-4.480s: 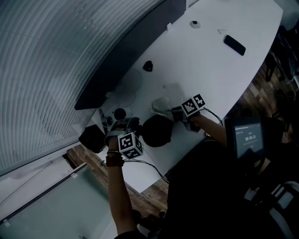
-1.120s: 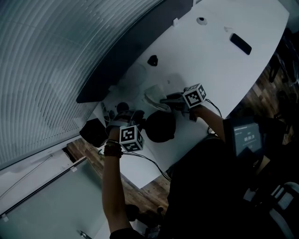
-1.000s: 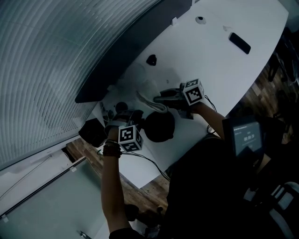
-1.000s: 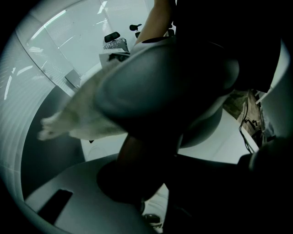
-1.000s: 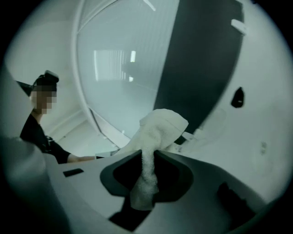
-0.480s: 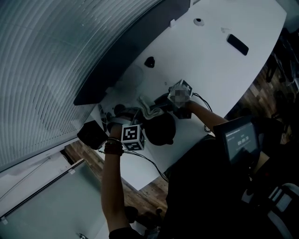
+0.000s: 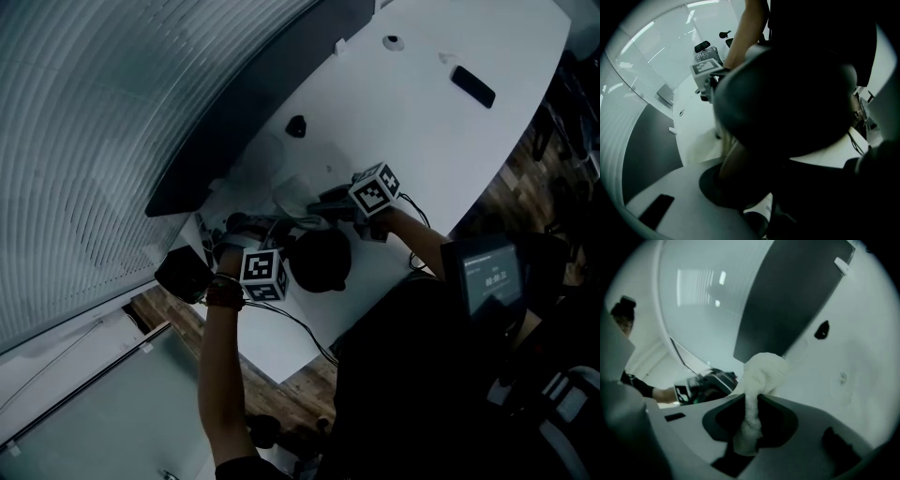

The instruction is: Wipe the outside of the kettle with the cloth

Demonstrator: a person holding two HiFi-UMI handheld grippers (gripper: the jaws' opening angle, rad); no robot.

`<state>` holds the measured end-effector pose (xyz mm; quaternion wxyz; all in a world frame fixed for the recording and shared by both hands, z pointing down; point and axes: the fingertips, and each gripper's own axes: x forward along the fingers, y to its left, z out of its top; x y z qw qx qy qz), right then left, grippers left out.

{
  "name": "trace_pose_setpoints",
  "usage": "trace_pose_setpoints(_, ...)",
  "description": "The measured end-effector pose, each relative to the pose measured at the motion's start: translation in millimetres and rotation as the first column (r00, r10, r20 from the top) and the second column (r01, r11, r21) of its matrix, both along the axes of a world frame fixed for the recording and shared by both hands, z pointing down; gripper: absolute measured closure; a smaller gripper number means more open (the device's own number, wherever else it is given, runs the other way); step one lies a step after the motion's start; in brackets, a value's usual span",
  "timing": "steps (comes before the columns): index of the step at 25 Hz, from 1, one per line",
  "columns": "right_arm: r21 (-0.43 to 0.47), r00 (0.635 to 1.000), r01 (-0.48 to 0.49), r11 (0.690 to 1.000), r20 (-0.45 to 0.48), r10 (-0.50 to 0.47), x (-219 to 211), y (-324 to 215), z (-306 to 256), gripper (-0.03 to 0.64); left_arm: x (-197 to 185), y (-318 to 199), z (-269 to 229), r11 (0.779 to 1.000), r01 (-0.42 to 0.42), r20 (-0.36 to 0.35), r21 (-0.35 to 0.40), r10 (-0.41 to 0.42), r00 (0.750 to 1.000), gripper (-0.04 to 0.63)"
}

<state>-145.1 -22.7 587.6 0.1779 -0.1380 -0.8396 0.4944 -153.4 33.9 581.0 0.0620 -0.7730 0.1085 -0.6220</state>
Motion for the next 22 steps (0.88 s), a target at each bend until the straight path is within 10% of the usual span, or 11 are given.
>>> trace_pose_setpoints(3, 0.040, 0.981, 0.031, 0.999, 0.188, -0.038, -11.8, 5.8, -55.9, 0.546, -1.2, 0.5, 0.7, 1.000, 0.002, -0.007, 0.002, -0.002, 1.000, 0.462)
trace_pose_setpoints(6, 0.161, 0.980, 0.088, 0.983, 0.161, -0.114, -18.9, 16.9, -56.9, 0.546, -1.5, -0.2, 0.7, 1.000, 0.005, -0.012, 0.003, -0.005, 1.000, 0.462)
trace_pose_setpoints(14, 0.144, 0.937, 0.077, 0.986, -0.350, -0.022, 15.8, 10.7, 69.5, 0.546, -3.0, -1.9, 3.5, 1.000, 0.030, -0.009, -0.005, -0.030, 1.000, 0.462)
trace_pose_setpoints(22, 0.269, 0.990, -0.137, 0.953, -0.006, 0.144, 11.6, -23.4, -59.2, 0.546, -26.3, 27.9, 10.8, 0.971, 0.235, 0.023, -0.037, -0.234, 0.972, 0.463)
